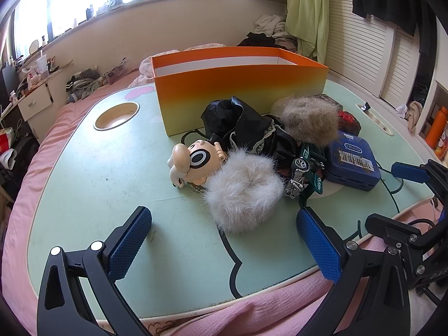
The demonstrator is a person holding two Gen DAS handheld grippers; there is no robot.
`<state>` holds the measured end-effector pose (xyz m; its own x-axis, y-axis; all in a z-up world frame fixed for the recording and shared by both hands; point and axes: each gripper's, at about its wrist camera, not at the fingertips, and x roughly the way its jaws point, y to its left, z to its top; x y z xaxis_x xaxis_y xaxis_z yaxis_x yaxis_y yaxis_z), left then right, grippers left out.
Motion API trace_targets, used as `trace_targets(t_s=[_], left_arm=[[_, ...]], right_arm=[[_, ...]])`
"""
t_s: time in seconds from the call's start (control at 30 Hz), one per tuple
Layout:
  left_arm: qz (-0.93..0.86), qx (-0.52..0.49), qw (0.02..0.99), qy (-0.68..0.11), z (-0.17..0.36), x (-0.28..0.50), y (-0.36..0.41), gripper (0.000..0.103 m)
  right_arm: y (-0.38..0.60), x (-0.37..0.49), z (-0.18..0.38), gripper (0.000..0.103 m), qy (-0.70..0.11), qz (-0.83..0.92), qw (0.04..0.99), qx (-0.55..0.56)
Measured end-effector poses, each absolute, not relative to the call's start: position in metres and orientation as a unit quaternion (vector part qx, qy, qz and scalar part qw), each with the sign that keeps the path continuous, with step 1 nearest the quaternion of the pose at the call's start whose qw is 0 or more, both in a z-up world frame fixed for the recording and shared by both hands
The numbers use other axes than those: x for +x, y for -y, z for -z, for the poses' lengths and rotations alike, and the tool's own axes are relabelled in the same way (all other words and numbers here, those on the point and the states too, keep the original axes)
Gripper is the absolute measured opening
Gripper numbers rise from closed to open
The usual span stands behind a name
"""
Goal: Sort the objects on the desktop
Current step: 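Move the left gripper to the white fluffy ball and grasp it, then lift the white fluffy ball with the left gripper while the right grasps the blue tin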
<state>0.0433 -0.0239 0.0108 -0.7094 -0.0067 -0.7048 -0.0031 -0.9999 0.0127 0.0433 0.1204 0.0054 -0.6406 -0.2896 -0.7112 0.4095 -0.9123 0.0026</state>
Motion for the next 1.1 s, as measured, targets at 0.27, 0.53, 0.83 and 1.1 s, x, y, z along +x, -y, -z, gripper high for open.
trace_targets(t_s=[0.27,0.53,0.83,1.1], left_arm=[[0.927,0.375,-0.005,0.008,-0.010,0.047,0.022,0.103],[0.938,0.344,-0.044,-0.020,-0.020,0.054,0.029,0.076],[0.932,0.354,-0.072,-0.018,-0.016,0.040,0.024,0.038],[0.949,0.303,-0.086,-0.003,-0.027,0.066,0.016,0.037]], right_arm=[[-0.117,0.047,-0.004,0.103,-0.080,0.903,0.194,0.376],[-0.114,0.049,-0.004,0.103,-0.080,0.903,0.195,0.375],[-0.113,0.049,-0.005,0.103,-0.079,0.902,0.199,0.375],[-0.126,0.029,-0.028,0.103,-0.021,0.912,0.210,0.352]])
